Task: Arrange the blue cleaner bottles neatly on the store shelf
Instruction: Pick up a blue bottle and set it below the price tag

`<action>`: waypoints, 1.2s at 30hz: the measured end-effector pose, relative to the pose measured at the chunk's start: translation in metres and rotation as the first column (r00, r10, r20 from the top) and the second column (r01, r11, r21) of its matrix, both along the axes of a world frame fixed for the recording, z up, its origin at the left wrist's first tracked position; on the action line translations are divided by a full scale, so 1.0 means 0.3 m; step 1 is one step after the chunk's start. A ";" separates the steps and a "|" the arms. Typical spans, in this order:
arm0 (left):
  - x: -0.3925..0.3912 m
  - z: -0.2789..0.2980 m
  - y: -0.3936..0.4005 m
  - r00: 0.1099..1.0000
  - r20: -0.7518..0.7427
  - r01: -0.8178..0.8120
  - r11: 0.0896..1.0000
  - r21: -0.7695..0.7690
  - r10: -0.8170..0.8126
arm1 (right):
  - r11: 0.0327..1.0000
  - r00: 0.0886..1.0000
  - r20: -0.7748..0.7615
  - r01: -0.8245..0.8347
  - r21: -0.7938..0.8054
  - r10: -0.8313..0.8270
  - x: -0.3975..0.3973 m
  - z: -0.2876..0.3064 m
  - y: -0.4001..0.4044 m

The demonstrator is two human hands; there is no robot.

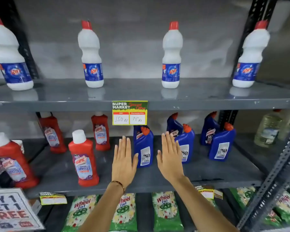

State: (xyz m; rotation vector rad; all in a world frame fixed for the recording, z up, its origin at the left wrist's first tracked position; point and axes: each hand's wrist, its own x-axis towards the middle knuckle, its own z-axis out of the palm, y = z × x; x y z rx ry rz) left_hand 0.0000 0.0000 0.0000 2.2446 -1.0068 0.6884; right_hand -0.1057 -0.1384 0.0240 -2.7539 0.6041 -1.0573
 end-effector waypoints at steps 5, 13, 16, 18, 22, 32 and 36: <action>0.104 -0.138 -0.081 0.969 -0.233 -0.035 0.982 0.187 0.079 | 0.953 0.951 -0.267 -0.075 0.294 0.158 0.121 -0.141 -0.116; 0.253 -0.179 -0.208 0.601 -0.799 0.024 1.000 0.016 -0.002 | 0.668 0.882 -0.273 -0.062 0.742 0.385 0.313 -0.188 -0.278; 0.277 -0.167 -0.238 0.518 -0.849 0.022 0.994 -0.107 -0.103 | 0.584 0.880 -0.217 -0.081 0.808 0.422 0.346 -0.195 -0.299; 0.294 -0.169 -0.255 0.518 -0.847 0.034 0.992 -0.118 -0.118 | 0.552 0.886 -0.183 -0.094 0.828 0.426 0.363 -0.206 -0.307; 0.317 -0.175 -0.259 0.525 -0.843 0.044 0.993 -0.111 -0.117 | 0.490 0.898 -0.103 -0.135 0.861 0.427 0.375 -0.209 -0.307; 0.249 -0.173 -0.263 0.684 -0.729 -0.077 0.991 -0.109 -0.027 | 0.330 0.897 0.004 -0.167 0.929 0.443 0.367 -0.158 -0.294; 0.194 -0.162 -0.290 0.761 -0.646 -0.169 0.979 -0.113 0.057 | 0.254 0.898 0.043 -0.170 0.952 0.437 0.353 -0.148 -0.263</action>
